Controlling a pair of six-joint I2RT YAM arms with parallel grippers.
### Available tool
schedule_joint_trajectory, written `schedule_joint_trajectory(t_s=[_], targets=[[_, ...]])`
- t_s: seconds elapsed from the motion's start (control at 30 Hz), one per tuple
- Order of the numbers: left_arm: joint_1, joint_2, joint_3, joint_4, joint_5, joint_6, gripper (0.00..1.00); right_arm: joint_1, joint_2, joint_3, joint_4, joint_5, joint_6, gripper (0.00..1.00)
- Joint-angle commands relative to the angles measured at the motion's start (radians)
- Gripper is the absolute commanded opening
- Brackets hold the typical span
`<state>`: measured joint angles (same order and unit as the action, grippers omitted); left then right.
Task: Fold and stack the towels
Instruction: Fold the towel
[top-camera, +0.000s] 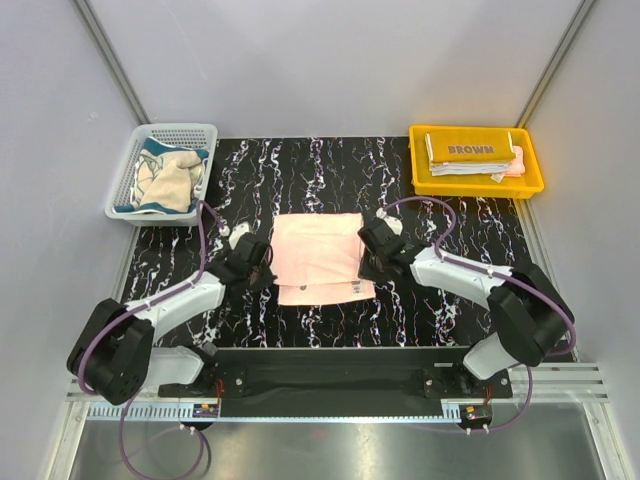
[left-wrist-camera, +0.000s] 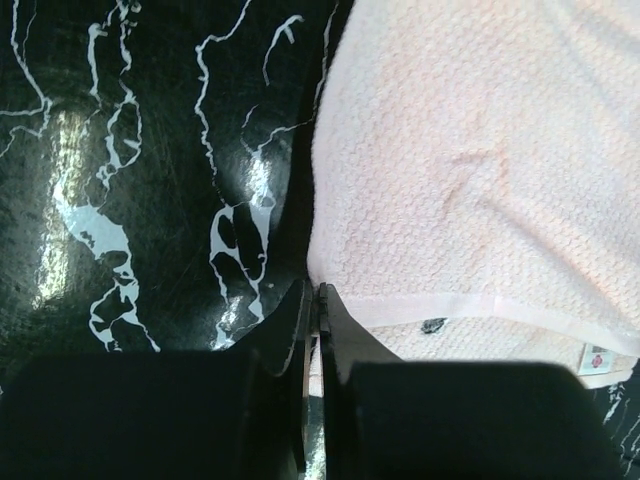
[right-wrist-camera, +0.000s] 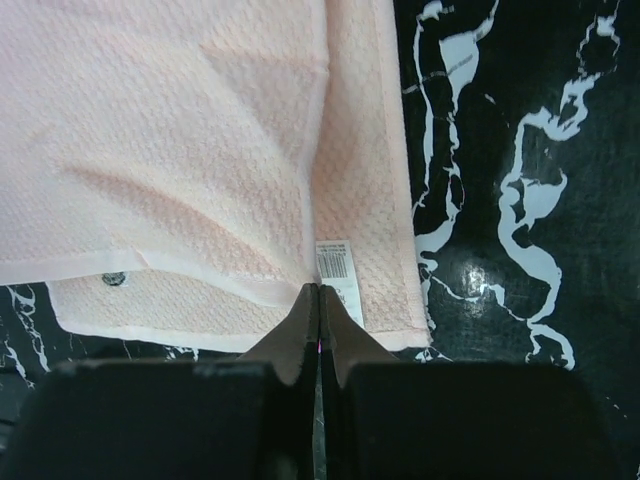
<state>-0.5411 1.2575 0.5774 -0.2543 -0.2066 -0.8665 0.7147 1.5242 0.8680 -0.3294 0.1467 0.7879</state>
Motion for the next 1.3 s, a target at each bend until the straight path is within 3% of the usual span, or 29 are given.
schedule_joint_trajectory(t_s=[0.0, 0.13, 0.4, 0.63, 0.73, 0.9, 1.27], targets=[[0.012, -0.018, 0.088, 0.018, 0.016, 0.024, 0.00, -0.006, -0.035, 0.092, -0.048, 0.071, -0.059, 0.00], [0.070, 0.052, 0.199, 0.053, 0.041, 0.046, 0.00, -0.110, 0.039, 0.230, -0.054, -0.005, -0.147, 0.00], [0.202, 0.357, 0.649, 0.115, 0.124, 0.113, 0.00, -0.302, 0.247, 0.681, -0.042, -0.091, -0.337, 0.00], [0.283, 0.603, 0.978, 0.144, 0.217, 0.107, 0.00, -0.350, 0.489, 1.050, -0.030, -0.174, -0.443, 0.00], [0.305, 0.638, 1.033, 0.153, 0.252, 0.103, 0.00, -0.356, 0.572, 1.178, -0.063, -0.182, -0.457, 0.00], [0.319, 0.649, 1.033, 0.155, 0.283, 0.118, 0.00, -0.365, 0.602, 1.200, -0.088, -0.180, -0.470, 0.00], [0.314, 0.508, 0.753, 0.211, 0.337, 0.093, 0.00, -0.366, 0.393, 0.840, -0.022, -0.203, -0.383, 0.00]])
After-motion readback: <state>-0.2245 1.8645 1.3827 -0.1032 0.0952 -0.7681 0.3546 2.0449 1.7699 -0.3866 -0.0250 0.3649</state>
